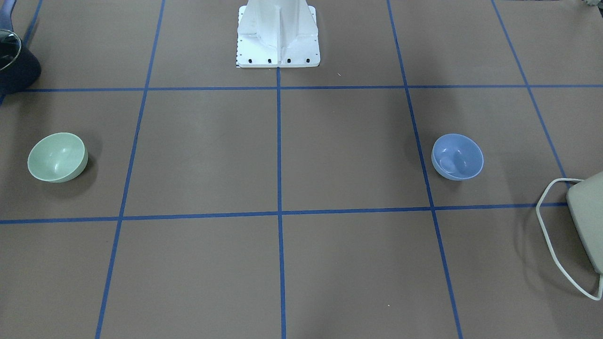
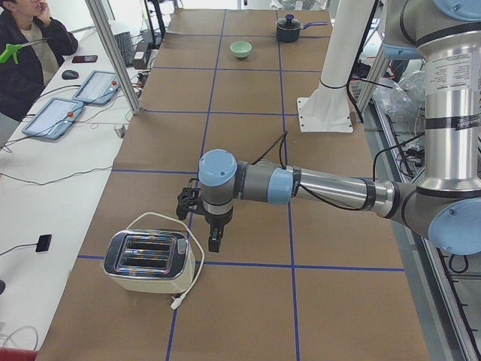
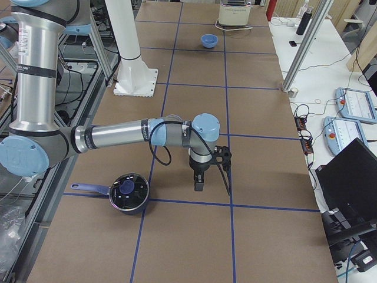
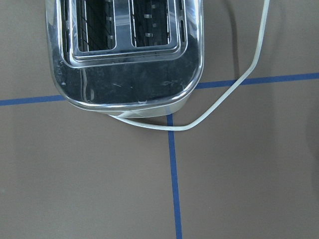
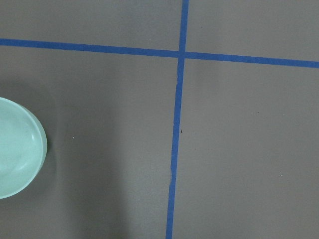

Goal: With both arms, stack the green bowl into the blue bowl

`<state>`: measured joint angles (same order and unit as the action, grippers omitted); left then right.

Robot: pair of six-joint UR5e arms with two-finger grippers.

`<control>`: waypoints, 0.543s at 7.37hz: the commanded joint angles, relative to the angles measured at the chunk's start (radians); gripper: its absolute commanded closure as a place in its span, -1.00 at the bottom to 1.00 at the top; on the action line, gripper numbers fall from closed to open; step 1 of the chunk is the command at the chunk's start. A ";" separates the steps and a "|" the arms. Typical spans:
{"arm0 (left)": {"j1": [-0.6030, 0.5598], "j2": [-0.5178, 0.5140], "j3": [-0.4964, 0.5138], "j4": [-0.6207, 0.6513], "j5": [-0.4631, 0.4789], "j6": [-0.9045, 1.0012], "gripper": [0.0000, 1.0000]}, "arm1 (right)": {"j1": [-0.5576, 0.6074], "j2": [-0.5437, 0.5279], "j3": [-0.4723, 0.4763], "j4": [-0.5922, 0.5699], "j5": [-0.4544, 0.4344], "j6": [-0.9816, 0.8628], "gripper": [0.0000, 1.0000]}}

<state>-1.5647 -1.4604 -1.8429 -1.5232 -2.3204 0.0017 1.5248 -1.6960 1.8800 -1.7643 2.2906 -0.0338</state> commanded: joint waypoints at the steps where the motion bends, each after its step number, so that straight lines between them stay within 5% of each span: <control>1: 0.000 -0.003 -0.003 -0.012 0.001 0.000 -0.96 | -0.002 0.010 0.016 0.000 -0.002 0.000 -1.00; 4: 0.000 -0.008 0.011 -0.231 -0.001 -0.009 -0.96 | -0.003 0.064 0.005 0.137 0.001 0.012 -1.00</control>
<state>-1.5647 -1.4629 -1.8399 -1.6603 -2.3212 -0.0039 1.5224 -1.6472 1.8896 -1.7164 2.2911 -0.0253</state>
